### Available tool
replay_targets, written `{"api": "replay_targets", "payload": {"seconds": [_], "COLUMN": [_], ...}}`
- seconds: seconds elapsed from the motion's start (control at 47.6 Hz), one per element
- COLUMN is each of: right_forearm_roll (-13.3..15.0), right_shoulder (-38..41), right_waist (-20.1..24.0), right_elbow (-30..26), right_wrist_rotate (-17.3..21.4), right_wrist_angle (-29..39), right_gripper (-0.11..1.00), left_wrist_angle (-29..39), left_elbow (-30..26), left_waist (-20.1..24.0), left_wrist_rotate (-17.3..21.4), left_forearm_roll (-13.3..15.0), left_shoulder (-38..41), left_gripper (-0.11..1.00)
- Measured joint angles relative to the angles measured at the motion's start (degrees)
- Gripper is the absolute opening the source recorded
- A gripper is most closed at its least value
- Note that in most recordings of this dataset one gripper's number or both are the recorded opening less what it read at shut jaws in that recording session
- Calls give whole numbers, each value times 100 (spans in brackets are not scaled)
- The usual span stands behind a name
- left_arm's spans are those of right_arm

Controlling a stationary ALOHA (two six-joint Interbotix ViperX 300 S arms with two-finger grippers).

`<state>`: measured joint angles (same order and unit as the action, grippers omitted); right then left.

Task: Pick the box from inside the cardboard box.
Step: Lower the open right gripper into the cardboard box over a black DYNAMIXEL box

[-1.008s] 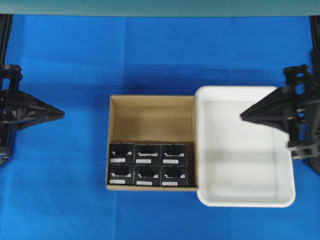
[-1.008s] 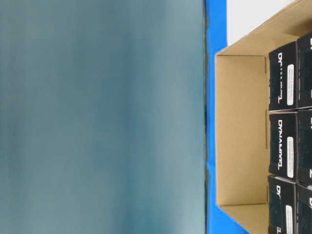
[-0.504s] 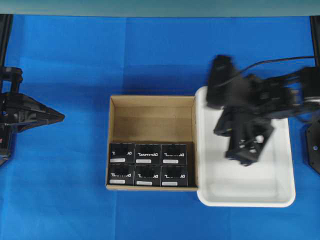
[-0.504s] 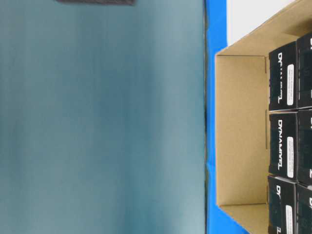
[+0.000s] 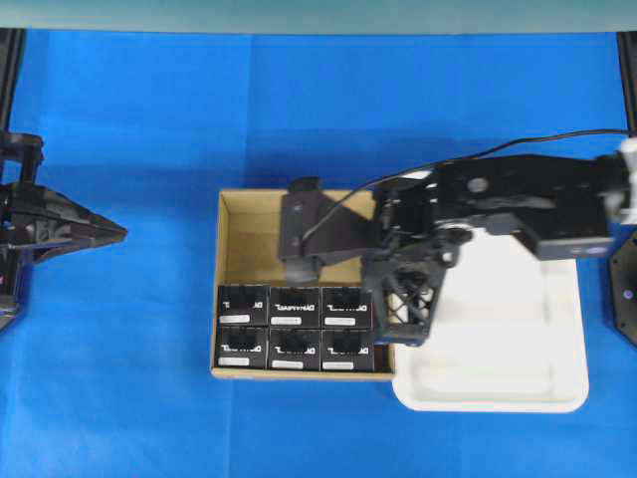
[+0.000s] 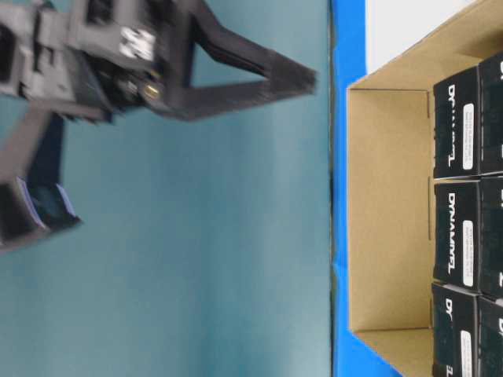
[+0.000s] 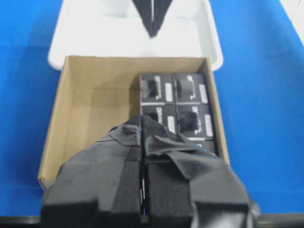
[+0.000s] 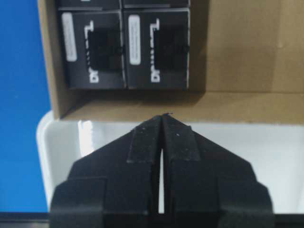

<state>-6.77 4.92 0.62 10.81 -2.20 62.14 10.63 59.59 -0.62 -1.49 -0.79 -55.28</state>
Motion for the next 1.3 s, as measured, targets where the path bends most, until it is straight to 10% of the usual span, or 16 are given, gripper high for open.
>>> {"api": "replay_targets", "payload": {"seconds": [0.21,0.525,0.861,1.301], "right_forearm_roll": [0,-62,-1415,-1556], "right_shoulder": [281,466,703,1072], "right_waist": [0,-70,-571,-642], "right_elbow": [-123,-70,-9,88], "right_wrist_rotate": [-255,-352,-940,-1178], "right_wrist_angle": [-35,-290,-369,-835], "right_gripper": [21,98,98,98], "left_wrist_angle": [0,0,-9,0], "left_elbow": [0,-9,-9,-70], "left_waist": [0,-53,-62,-62], "left_wrist_rotate": [0,0,-9,-18], "left_forearm_roll": [-9,-9,0,-9], "left_shoulder": [0,0,0,9], "left_gripper": [-5,-5,-5,-5]}}
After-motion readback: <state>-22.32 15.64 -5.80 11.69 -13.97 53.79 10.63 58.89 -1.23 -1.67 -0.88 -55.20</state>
